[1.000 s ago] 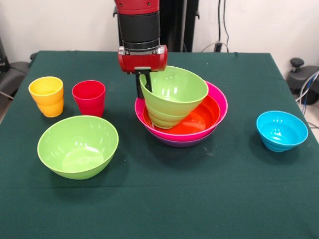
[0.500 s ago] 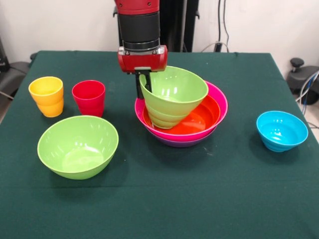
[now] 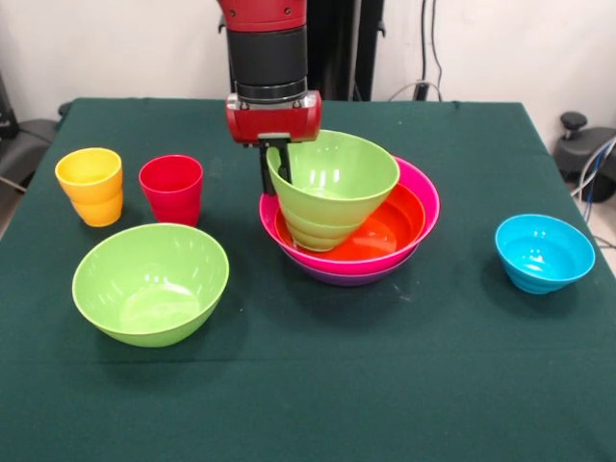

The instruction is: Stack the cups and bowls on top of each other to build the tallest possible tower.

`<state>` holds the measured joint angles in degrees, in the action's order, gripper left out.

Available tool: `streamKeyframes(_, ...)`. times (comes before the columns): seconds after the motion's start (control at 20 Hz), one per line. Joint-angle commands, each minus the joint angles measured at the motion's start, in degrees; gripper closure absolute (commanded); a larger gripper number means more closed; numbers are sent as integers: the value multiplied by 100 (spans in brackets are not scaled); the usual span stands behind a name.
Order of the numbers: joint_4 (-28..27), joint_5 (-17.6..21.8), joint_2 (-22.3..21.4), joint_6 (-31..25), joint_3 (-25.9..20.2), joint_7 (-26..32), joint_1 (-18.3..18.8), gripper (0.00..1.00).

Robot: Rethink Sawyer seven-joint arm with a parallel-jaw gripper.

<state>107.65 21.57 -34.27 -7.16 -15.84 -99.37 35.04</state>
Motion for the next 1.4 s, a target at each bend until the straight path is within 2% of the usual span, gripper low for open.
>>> streamKeyframes(0.05,-1116,777,1778,283,348,74,59,100)
streamKeyframes(0.3,-1113,767,1774,242,326,60,59,100)
streamKeyframes(0.7,-1276,784,2036,34,27,296,341,100)
streamKeyframes(0.9,-1475,909,2268,47,-102,456,504,100)
streamKeyframes(1.2,-1565,1096,2393,67,-116,466,594,100)
streamKeyframes(1.4,-1500,1264,2371,-167,-360,686,900,100)
